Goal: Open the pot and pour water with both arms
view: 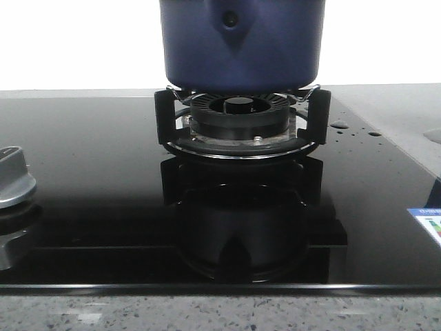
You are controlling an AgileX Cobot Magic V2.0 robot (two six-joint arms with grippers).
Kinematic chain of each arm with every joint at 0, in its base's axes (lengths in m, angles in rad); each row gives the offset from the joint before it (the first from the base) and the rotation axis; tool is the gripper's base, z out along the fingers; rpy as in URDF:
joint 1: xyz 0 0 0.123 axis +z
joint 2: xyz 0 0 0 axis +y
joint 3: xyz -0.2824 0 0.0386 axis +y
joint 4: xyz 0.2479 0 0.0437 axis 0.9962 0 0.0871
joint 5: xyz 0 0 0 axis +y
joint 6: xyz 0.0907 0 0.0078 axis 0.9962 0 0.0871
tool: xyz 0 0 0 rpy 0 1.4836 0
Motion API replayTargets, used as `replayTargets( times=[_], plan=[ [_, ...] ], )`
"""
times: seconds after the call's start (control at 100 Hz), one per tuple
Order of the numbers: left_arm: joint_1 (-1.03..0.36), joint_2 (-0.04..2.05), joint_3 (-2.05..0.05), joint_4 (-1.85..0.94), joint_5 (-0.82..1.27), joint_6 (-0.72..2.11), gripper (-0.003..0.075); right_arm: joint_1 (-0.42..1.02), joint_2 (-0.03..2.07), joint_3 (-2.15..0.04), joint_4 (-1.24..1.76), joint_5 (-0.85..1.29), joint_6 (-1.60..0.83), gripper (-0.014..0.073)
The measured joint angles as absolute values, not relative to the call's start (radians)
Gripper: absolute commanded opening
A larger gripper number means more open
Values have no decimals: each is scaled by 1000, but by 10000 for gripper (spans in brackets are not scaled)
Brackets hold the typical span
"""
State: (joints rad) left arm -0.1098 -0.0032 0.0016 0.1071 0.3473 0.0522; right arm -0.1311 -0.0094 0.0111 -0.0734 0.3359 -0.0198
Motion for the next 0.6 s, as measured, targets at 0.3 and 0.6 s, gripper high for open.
replayTargets(
  times=[0.3,0.6],
  plan=[
    [-110,-3,2,107,347,52,-20,-131,-9,11,-73,336,-20,-71],
    [-110,-3,2,117,347,52,-20,-131,-9,11,-73,336,-20,-71]
  ],
)
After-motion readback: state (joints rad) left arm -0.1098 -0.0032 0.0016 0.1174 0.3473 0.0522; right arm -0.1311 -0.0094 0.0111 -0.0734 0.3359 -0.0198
